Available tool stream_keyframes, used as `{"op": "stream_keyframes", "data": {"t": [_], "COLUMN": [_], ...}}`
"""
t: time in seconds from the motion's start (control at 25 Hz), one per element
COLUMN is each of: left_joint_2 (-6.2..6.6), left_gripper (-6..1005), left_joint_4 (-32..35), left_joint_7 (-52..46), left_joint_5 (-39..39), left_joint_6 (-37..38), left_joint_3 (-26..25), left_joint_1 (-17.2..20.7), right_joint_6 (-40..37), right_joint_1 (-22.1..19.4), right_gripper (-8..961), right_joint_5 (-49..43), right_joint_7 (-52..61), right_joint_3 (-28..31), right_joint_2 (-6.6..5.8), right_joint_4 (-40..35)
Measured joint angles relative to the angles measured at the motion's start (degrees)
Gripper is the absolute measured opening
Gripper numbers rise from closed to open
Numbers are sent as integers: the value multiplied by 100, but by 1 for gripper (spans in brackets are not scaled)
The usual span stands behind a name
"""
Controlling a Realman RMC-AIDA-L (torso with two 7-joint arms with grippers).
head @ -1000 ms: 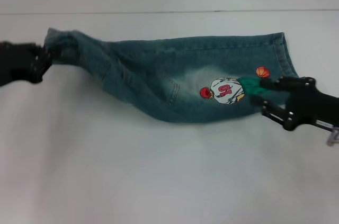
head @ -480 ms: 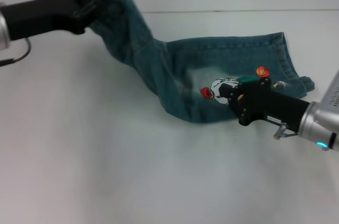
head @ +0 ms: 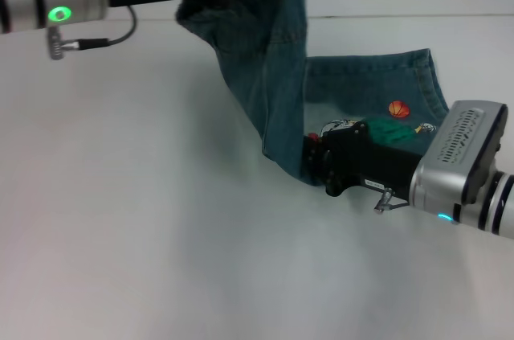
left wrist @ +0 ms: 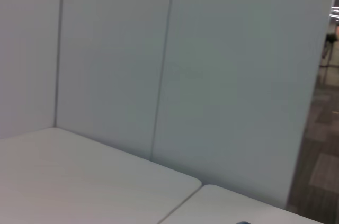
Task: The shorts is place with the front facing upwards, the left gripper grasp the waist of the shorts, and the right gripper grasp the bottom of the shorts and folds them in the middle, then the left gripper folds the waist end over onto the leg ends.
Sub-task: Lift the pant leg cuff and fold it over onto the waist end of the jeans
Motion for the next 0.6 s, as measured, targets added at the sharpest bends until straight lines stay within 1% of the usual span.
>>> {"op": "stream_keyframes", "data": {"t": [0.04, 0.2, 0.4, 0.52, 0.6], "left_joint_2": [1, 5, 6, 11, 10], "left_gripper": [78, 82, 87, 90, 93], "left_joint_4": [2, -92, -276, -421, -481], "left_joint_7": [-123, -272, -288, -289, -290], "left_joint_5": [7, 42, 94, 202, 301], "left_joint_6": [-155, -498, -762, -998, -1058], "left_joint_3": [263, 669, 1006, 1270, 1357], "left_joint_1": [-109, -284, -517, -641, -713], "right_joint_6": [19, 45, 122, 11, -259], "right_joint_1": [28, 99, 127, -7, -281], "right_gripper": [20, 20, 20, 20, 20], "right_joint_5": [-9, -22, -25, -29, -34], "right_joint_7": [-2, -7, -24, -48, -62], "right_joint_3": [-1, -33, -61, -97, -174], "right_joint_2": [2, 5, 9, -33, -60], "right_joint_4": [27, 74, 76, 22, -206]}}
